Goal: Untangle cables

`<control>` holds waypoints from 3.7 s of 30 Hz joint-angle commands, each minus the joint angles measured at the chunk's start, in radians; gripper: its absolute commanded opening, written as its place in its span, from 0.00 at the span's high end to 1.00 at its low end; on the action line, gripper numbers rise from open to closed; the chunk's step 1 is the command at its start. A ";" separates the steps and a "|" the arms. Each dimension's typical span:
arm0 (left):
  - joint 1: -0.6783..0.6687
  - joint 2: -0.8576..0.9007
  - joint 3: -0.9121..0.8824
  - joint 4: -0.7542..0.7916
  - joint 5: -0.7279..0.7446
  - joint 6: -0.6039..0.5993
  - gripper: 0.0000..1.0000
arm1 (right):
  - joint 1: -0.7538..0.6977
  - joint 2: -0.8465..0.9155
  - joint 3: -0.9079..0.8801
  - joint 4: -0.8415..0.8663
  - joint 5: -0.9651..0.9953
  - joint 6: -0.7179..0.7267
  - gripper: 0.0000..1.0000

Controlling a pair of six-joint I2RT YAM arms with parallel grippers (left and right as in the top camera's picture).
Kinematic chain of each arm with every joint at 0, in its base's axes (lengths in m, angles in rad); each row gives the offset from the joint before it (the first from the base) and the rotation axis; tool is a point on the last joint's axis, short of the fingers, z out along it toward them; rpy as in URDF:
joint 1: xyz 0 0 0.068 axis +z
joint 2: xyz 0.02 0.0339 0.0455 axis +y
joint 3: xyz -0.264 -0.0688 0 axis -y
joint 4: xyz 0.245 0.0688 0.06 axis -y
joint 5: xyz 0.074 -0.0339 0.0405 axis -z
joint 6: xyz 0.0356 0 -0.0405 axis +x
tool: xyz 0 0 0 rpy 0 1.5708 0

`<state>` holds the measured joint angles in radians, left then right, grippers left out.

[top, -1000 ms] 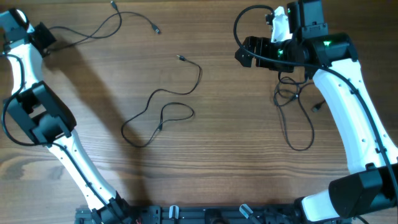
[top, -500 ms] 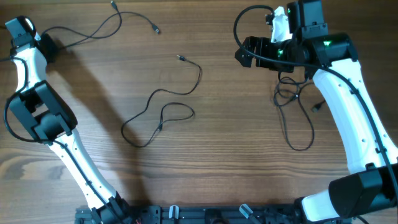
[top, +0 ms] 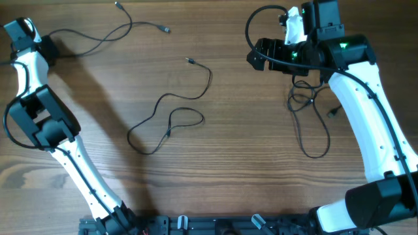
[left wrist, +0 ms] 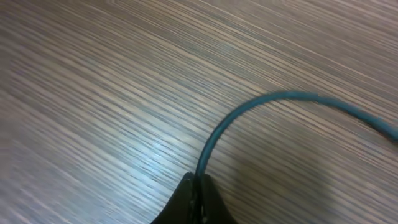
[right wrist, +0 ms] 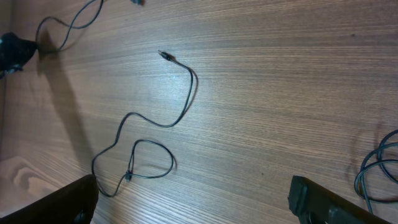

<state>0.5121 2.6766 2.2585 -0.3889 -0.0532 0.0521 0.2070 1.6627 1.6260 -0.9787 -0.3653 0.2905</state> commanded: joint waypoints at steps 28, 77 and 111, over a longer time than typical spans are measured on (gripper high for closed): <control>0.038 -0.117 0.118 0.019 -0.049 -0.040 0.00 | 0.002 0.004 0.002 0.003 0.007 0.005 0.00; -0.596 -0.876 -0.253 -1.295 0.131 -0.381 0.00 | 0.002 0.004 0.002 0.003 0.007 0.005 0.00; -0.413 -0.904 -1.298 -0.554 0.235 -0.592 0.27 | 0.002 0.004 0.002 0.003 0.007 0.005 0.00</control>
<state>0.1005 1.7710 1.0092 -0.9810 0.1730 -0.5007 0.2070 1.6627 1.6257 -0.9783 -0.3653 0.2905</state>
